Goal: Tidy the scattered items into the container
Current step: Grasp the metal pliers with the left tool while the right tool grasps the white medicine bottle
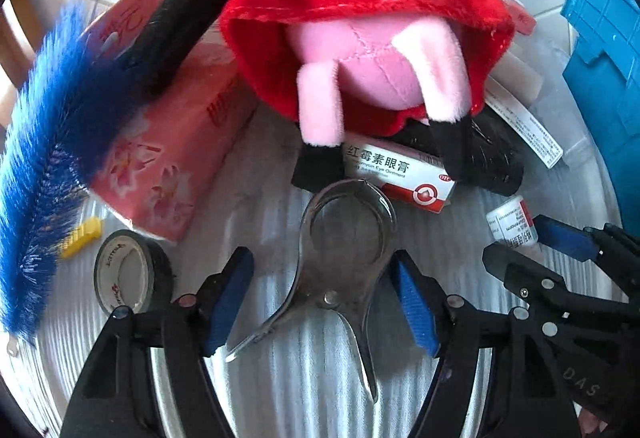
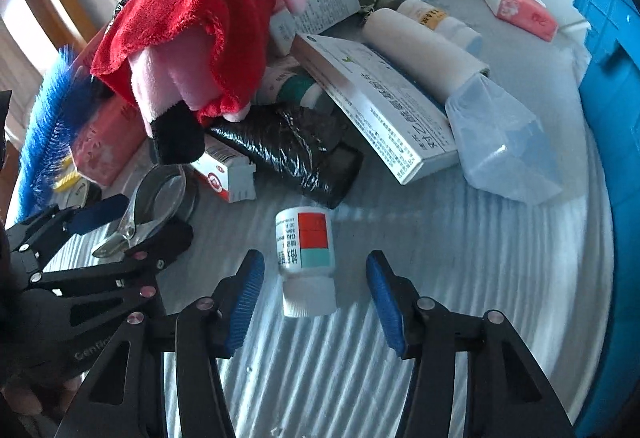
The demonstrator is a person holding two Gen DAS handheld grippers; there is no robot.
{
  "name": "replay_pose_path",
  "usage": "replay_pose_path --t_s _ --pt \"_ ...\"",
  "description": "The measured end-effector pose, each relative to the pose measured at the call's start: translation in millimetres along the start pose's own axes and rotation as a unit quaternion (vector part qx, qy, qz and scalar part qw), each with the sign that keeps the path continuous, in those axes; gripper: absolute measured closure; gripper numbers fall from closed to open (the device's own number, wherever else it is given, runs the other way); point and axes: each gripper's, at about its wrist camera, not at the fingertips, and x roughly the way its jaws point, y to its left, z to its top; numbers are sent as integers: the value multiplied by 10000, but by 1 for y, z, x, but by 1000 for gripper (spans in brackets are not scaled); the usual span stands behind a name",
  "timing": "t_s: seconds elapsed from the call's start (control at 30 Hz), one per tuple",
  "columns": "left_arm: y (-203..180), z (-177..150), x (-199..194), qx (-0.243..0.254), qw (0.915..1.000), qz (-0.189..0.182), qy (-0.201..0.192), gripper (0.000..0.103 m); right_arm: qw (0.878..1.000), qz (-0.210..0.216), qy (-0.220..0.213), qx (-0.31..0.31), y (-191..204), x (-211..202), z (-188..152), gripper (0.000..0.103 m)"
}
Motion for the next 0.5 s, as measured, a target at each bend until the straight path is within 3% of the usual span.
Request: replay_pose_path --t_s 0.2,0.23,0.27,0.33,0.5 --pt "-1 -7 -2 48 10000 -17 -11 34 9996 -173 -55 -229 8 2 0 51" --pt "-1 -9 -4 15 10000 -7 -40 36 9991 -258 -56 -327 11 3 -1 55" --pt "-1 -11 -5 10 10000 4 -70 46 9986 -322 -64 -410 12 2 -3 59" --pt "-3 -14 -9 5 10000 -15 -69 61 9978 -358 -83 -544 16 0 -5 76" --pt "-6 -25 -20 8 10000 34 -27 66 9984 -207 -50 -528 17 -8 -11 76"
